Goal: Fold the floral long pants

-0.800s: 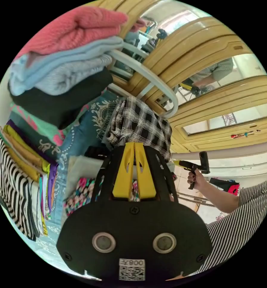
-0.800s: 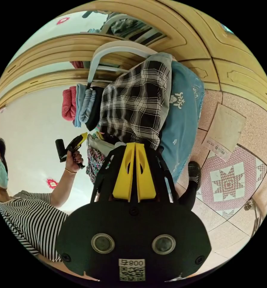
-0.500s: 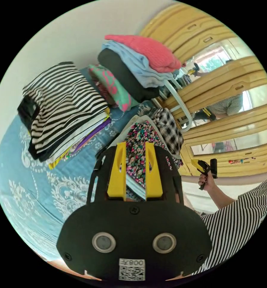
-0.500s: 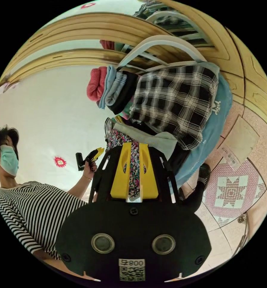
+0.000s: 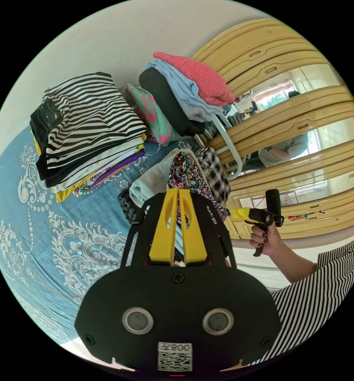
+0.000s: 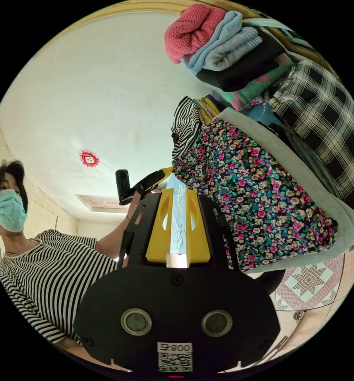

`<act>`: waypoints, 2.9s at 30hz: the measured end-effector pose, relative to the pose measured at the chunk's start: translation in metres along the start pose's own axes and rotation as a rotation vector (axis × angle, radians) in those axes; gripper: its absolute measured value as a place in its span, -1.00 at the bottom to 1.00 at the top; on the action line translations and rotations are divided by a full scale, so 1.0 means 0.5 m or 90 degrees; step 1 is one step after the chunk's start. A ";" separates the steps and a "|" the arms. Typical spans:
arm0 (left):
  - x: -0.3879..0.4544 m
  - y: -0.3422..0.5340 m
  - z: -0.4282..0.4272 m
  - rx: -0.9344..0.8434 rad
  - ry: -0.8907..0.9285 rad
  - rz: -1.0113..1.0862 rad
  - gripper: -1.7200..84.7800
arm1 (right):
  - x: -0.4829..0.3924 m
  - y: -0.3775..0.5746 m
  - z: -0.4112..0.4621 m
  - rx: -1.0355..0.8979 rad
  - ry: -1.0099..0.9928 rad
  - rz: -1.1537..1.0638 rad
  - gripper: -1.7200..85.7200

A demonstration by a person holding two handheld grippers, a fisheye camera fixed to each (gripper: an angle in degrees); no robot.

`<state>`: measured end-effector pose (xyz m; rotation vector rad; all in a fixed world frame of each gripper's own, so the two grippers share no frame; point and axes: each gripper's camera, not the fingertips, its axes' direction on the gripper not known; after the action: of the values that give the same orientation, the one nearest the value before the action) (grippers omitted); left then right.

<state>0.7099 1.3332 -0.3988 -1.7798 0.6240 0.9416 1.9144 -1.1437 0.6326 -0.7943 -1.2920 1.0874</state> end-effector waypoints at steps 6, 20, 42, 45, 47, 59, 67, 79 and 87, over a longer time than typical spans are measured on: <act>0.025 0.025 -0.065 -0.003 -0.012 0.041 -0.96 | 0.008 -0.083 0.179 -0.075 0.003 -0.006 -0.78; -0.057 0.035 -0.165 -0.010 -0.007 -0.060 -0.96 | 0.087 -0.210 0.478 -0.129 0.155 0.063 -0.89; -0.071 -0.061 -0.223 -0.020 -0.023 -0.066 -0.94 | 0.240 -0.041 0.314 -0.034 0.367 0.162 -0.88; -0.068 -0.066 -0.228 -0.019 -0.021 -0.067 -0.94 | 0.203 -0.068 0.350 -0.006 0.382 0.111 -0.82; -0.066 -0.067 -0.232 -0.017 -0.017 -0.071 -0.93 | 0.154 -0.121 0.431 -0.026 0.356 0.011 -0.81; -0.050 -0.074 -0.250 -0.006 -0.002 -0.092 -0.92 | 0.059 -0.313 0.868 -0.184 0.366 -0.219 -0.77; -0.039 -0.058 -0.266 -0.001 0.021 -0.107 -0.92 | 0.081 -0.323 0.940 -0.195 0.411 -0.198 -0.86; 0.023 -0.097 -0.288 0.013 0.009 -0.059 -0.92 | 0.098 -0.304 0.811 -0.046 0.275 -0.107 -0.91; 0.084 -0.088 -0.299 -0.014 -0.037 -0.039 -0.92 | 0.100 -0.278 0.805 -0.015 0.266 -0.101 -0.91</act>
<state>0.8143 1.2118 -0.3789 -1.7744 0.5205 0.9581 1.5405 -1.1882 0.8379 -0.8681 -0.9940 0.7319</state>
